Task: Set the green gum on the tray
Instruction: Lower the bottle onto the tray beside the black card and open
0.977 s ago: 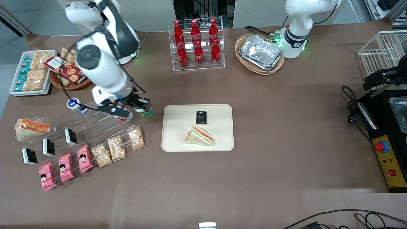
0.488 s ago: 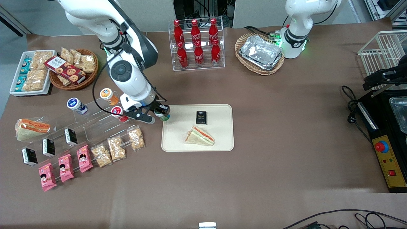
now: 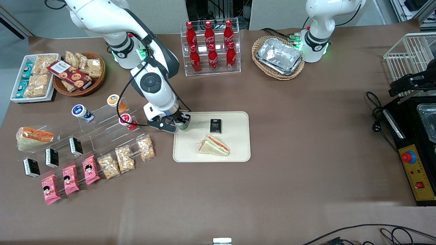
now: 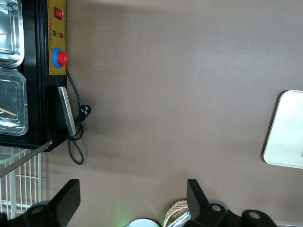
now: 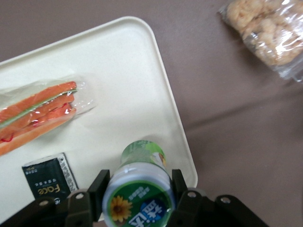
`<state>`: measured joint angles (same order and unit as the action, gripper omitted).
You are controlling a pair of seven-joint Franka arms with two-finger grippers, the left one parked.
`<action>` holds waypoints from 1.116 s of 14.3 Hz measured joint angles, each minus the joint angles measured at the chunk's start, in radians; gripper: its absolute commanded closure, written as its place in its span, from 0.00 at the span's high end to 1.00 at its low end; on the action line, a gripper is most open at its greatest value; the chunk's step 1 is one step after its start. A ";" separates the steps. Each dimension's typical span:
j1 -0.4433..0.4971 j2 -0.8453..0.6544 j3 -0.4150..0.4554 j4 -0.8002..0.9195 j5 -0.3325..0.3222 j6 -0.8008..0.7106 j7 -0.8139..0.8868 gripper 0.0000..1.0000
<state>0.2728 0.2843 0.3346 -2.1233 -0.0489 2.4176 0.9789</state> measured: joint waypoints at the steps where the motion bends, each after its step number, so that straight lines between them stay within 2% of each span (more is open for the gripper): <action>1: 0.005 0.016 0.000 0.000 0.000 0.015 0.000 0.15; 10: 0.029 0.105 -0.001 0.000 -0.018 0.063 0.027 0.17; 11: 0.029 0.109 -0.001 0.000 -0.018 0.067 0.028 0.33; 13: 0.029 0.114 -0.001 0.000 -0.018 0.076 0.037 0.87; 14: 0.029 0.114 -0.001 0.000 -0.018 0.078 0.041 0.95; 16: 0.029 0.115 -0.002 0.000 -0.018 0.079 0.048 0.97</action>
<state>0.3013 0.3990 0.3329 -2.1236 -0.0669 2.4970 1.0274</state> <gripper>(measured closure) 0.374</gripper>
